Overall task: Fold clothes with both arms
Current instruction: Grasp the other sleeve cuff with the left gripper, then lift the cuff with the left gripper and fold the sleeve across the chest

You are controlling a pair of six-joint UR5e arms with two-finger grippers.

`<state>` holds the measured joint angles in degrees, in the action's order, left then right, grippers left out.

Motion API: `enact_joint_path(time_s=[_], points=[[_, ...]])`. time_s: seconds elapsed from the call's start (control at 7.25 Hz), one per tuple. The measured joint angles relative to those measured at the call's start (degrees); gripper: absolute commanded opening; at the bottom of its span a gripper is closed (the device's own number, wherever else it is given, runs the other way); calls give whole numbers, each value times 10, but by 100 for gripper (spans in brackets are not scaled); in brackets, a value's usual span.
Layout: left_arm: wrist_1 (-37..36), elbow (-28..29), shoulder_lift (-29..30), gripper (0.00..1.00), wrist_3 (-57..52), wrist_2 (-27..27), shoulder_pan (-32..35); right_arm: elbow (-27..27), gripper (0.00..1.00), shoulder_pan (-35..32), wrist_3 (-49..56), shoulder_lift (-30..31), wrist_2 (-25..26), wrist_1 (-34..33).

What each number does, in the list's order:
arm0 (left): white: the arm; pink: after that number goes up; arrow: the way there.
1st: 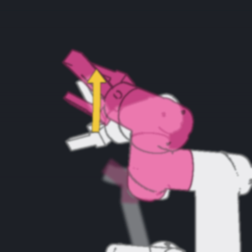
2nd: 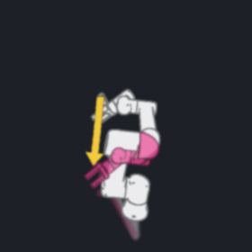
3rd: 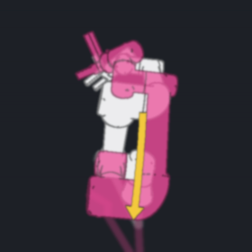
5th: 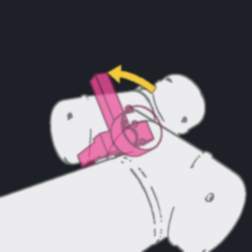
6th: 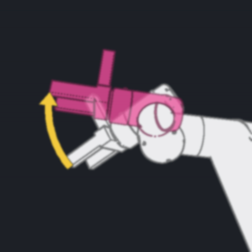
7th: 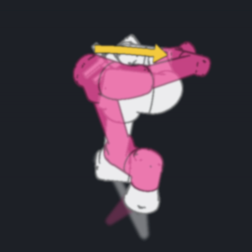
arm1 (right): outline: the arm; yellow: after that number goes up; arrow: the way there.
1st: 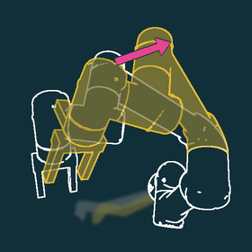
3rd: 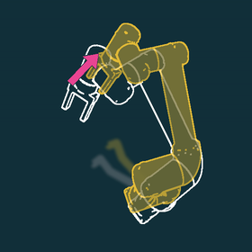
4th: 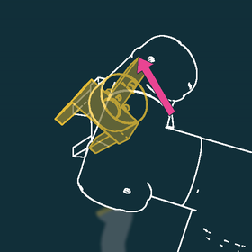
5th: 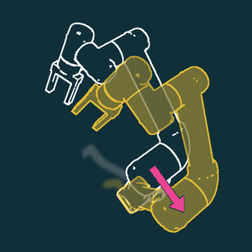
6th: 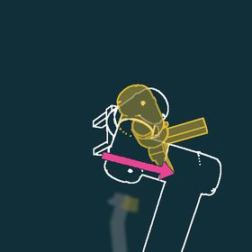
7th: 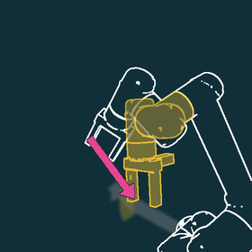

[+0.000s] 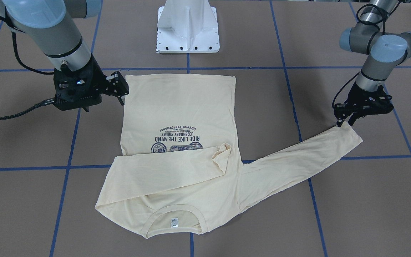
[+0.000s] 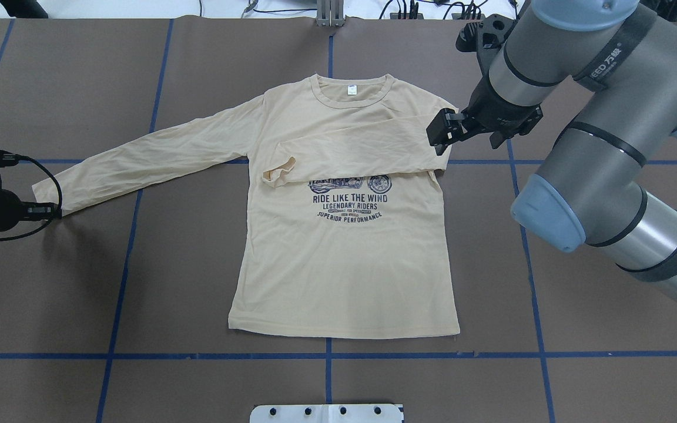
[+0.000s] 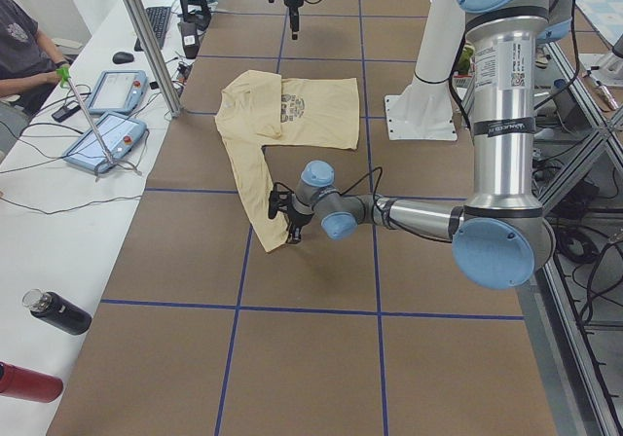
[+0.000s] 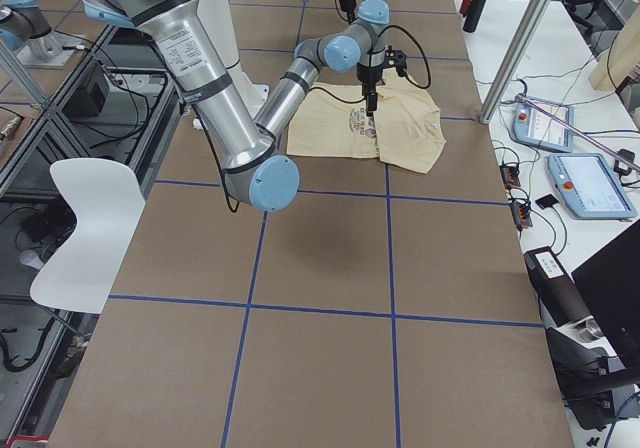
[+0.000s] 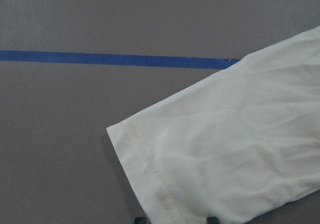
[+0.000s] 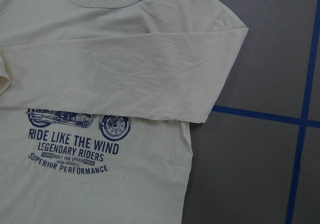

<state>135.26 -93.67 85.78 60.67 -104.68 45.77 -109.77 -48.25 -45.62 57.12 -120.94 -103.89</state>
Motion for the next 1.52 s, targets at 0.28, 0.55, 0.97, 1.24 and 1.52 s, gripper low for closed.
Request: enact_joint_path(time_s=[0.28, 0.55, 0.97, 1.24, 1.52], points=[[0, -2, 0, 0, 2, 0, -1, 0, 100, 0, 0, 0, 0, 0], [0, -4, -1, 0, 2, 1, -1, 0, 100, -1, 0, 0, 0, 0], [-4, -43, -6, 0, 2, -25, 2, -3, 100, -2, 0, 5, 0, 0], [-10, -102, -7, 0, 5, -61, 17, -30, 100, -4, -1, 39, 0, -1], [-14, -135, 14, 0, 29, -110, 56, -59, 100, -9, -1, 86, 0, -4]])
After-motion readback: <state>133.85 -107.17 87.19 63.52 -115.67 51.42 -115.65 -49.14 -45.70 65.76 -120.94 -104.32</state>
